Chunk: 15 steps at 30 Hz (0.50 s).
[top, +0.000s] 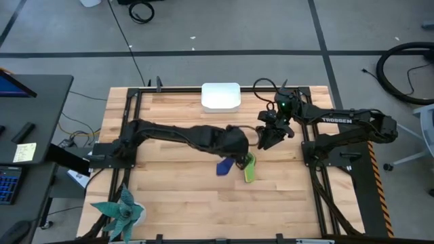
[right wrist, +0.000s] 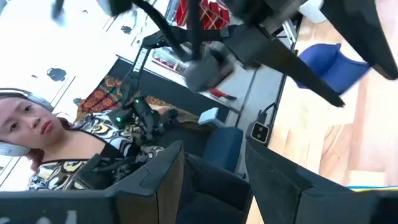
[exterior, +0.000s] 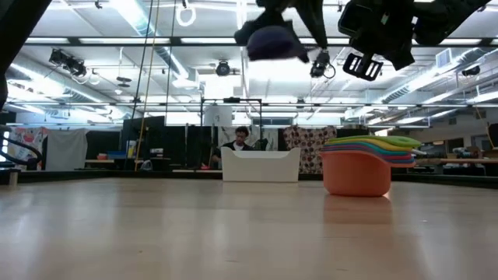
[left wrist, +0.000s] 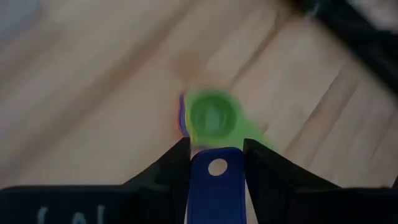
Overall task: Nest measuring cups in basket
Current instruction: Stack the dark blue measuring cup on top of the green measuring cup
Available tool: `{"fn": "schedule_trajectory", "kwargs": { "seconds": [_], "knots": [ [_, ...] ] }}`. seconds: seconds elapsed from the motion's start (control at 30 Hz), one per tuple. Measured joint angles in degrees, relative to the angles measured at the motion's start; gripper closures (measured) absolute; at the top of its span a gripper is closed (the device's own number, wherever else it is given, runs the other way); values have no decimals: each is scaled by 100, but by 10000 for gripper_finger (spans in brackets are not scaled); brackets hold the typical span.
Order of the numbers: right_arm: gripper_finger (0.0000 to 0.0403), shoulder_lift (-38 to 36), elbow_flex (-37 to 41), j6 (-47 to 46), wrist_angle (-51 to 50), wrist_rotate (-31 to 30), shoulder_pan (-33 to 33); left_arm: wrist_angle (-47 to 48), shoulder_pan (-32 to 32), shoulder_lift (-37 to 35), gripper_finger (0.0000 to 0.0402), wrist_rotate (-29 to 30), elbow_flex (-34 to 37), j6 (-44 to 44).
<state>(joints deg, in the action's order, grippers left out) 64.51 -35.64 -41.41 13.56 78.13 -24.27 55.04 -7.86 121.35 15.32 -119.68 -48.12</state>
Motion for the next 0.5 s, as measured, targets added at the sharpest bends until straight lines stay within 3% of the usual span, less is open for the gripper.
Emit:
{"fn": "schedule_trajectory", "kwargs": {
  "seconds": [0.3, 0.5],
  "knots": [
    [226, 0, -1, 445, -7, 449, -560, -1323, 68, -332, 270, 1414, -6, 564],
    [226, 0, 0, 496, 66, 930, -1108, -2070, 12, -329, 270, 1986, -2, 1112]
  ]
}}
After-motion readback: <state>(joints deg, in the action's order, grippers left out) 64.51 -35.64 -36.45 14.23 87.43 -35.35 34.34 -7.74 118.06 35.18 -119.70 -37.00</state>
